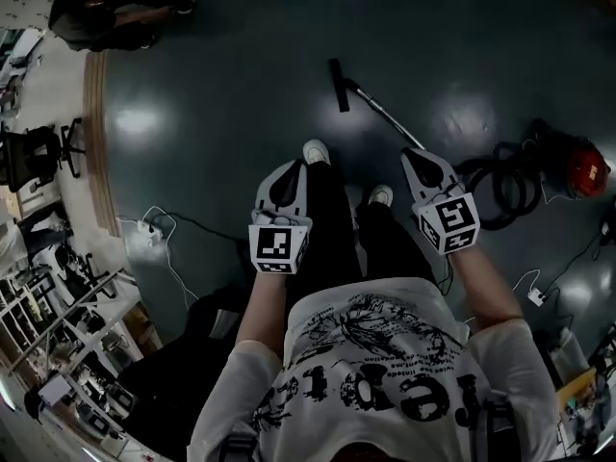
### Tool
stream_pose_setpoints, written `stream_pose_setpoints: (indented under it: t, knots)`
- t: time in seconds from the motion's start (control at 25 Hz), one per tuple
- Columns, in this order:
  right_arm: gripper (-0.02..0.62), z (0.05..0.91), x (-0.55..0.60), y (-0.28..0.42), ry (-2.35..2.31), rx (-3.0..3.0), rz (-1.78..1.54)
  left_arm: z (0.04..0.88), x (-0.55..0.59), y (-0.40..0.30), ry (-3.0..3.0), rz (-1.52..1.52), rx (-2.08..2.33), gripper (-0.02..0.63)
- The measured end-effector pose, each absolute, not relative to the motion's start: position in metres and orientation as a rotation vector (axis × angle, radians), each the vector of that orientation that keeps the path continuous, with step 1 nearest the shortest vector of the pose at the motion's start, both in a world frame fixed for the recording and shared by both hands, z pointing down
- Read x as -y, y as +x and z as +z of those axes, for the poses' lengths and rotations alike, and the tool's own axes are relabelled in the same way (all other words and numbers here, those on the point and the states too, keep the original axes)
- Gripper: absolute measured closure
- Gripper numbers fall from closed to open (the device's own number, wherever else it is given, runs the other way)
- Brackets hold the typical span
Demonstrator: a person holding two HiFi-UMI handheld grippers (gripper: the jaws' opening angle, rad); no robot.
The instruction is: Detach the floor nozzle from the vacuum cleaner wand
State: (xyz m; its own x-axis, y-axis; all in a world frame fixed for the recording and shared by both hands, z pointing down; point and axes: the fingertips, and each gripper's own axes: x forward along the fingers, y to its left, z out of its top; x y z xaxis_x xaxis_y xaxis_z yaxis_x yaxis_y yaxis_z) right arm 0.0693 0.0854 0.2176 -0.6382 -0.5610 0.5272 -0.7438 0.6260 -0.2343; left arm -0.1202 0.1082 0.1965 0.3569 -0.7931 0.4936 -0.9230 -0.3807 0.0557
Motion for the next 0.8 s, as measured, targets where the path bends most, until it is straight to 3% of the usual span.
stream_pose_setpoints:
  t: [0.2, 0.44, 0.6, 0.8]
  knots:
    - [0.592, 0.370, -0.010, 0.052, 0.952, 2.430, 0.631, 0.306, 0.008, -0.127, 2.443, 0.559, 1.518, 0.601]
    - [0.591, 0.582, 0.083, 0.049, 1.088, 2.447, 0.595, 0.513, 0.131, -0.107, 2.591, 0.528, 1.410, 0.601]
    - [0.591, 0.698, 0.123, 0.027, 1.033, 2.481, 0.515, 0.650, 0.175, -0.113, 2.572, 0.499, 1.371, 0.601]
    - [0.591, 0.824, 0.135, 0.021, 0.929, 2.417, 0.669, 0.791, 0.183, -0.121, 2.440, 0.551, 1.332, 0.601]
